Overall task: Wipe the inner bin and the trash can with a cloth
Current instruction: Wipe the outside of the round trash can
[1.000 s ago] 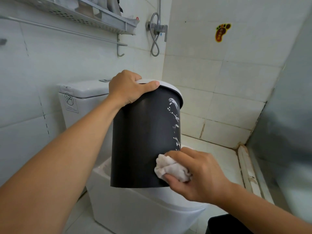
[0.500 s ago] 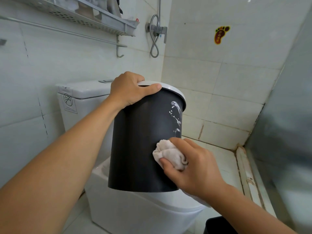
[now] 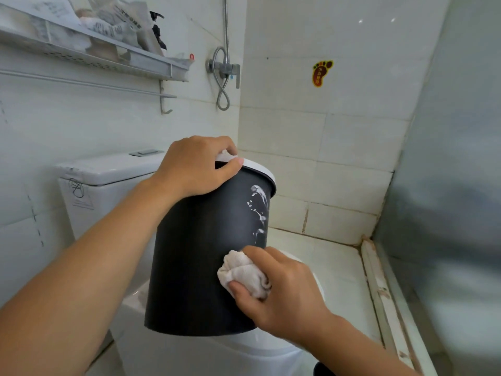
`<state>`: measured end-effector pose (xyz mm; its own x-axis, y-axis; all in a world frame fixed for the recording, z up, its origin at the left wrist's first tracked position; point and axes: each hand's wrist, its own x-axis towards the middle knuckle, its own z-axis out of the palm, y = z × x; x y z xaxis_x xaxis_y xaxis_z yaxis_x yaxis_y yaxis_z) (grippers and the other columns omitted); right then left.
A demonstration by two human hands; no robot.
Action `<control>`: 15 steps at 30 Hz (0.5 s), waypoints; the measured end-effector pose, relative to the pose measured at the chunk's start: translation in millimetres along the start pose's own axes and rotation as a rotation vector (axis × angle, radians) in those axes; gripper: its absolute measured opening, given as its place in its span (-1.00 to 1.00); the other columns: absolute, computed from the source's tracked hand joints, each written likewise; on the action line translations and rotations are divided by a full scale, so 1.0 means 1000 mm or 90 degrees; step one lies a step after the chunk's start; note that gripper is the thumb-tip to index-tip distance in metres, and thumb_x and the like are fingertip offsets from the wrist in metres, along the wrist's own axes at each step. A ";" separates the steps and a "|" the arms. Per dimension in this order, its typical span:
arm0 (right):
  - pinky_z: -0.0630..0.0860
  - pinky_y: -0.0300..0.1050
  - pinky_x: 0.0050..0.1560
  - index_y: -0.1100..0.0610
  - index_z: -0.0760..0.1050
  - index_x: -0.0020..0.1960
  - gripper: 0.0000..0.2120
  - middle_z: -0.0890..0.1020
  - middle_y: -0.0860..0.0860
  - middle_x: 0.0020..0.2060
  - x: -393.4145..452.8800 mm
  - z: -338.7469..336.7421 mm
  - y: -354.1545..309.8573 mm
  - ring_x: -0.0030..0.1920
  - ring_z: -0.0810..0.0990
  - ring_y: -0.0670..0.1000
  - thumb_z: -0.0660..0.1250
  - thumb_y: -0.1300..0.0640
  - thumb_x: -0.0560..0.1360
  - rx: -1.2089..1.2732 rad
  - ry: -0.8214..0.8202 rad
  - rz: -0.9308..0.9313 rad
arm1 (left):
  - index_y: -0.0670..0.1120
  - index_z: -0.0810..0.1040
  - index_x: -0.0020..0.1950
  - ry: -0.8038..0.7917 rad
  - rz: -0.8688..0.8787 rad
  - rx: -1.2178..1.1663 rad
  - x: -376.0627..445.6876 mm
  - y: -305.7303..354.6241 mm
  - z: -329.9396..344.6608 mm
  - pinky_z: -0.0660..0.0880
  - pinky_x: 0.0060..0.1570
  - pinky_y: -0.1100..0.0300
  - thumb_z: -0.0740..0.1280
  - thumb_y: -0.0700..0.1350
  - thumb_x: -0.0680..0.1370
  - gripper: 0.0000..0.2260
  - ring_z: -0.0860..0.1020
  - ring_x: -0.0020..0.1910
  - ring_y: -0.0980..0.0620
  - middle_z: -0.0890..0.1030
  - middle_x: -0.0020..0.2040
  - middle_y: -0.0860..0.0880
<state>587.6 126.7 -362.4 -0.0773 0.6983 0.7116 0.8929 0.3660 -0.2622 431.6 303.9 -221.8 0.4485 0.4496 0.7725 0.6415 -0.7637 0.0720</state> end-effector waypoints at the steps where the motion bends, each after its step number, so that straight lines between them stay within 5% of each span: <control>1: 0.53 -0.08 -0.34 -0.11 0.55 0.09 -0.70 0.54 -0.14 -0.24 -0.001 0.001 -0.001 -0.31 0.51 -0.05 0.38 -0.28 0.50 -0.005 -0.001 -0.004 | 0.14 0.62 0.10 0.002 0.005 0.013 0.002 0.004 0.001 0.35 -0.05 0.09 0.26 0.26 0.61 -0.73 0.55 -0.05 -0.04 0.64 -0.09 0.06; 9: 0.53 -0.08 -0.35 -0.14 0.52 0.15 -0.69 0.52 -0.15 -0.25 -0.004 0.002 -0.003 -0.30 0.49 -0.07 0.40 -0.25 0.48 0.014 -0.013 -0.028 | 0.00 0.46 -0.24 -0.074 0.034 0.102 0.009 0.015 0.004 0.27 -0.16 0.08 0.16 0.44 0.56 -0.48 0.47 -0.23 -0.08 0.46 -0.37 0.09; 15: 0.53 -0.10 -0.35 -0.14 0.52 0.13 -0.71 0.51 -0.16 -0.27 -0.004 -0.003 -0.002 -0.31 0.49 -0.09 0.38 -0.24 0.49 0.008 -0.022 -0.048 | 0.11 0.25 -0.38 0.050 0.067 0.050 0.000 0.014 0.012 0.17 -0.26 0.12 0.21 0.40 0.47 -0.57 0.33 -0.41 -0.05 0.30 -0.50 0.13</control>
<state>587.8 120.9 -362.9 -0.1599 0.6885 0.7073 0.8786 0.4259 -0.2160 447.9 299.0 -228.3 0.4675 0.3285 0.8207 0.6416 -0.7647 -0.0594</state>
